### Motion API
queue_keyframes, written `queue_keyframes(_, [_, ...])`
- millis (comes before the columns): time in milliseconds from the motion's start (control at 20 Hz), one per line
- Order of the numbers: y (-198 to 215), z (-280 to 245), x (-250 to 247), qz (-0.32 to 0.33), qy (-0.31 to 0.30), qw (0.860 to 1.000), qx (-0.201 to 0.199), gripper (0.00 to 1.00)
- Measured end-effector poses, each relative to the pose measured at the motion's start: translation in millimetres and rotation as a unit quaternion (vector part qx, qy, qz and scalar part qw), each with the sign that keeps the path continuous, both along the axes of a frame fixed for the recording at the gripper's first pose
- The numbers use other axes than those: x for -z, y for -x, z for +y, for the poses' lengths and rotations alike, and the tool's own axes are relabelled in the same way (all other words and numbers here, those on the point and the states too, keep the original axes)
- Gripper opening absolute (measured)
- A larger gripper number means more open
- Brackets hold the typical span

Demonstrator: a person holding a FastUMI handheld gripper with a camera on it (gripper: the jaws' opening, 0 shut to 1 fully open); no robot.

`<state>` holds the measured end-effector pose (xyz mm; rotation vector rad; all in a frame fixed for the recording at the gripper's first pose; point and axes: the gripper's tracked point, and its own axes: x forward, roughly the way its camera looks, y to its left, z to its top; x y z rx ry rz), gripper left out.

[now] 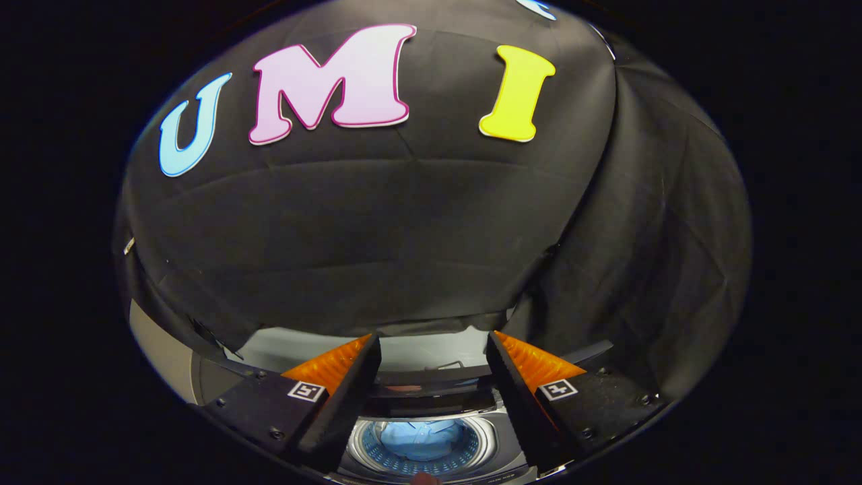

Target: Put the clothes into the washing machine and then close the washing machine lid.

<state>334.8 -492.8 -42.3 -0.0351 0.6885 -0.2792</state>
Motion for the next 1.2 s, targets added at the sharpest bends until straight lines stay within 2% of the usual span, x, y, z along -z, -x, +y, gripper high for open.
queue_keyframes(500, [2.6, 3.2, 3.6, -0.009, 0.005, 1.0, 0.002, 0.99])
queue_keyframes(1200, [103.4, 16.0, 8.2, -0.055, 0.002, 0.998, -0.01, 0.98])
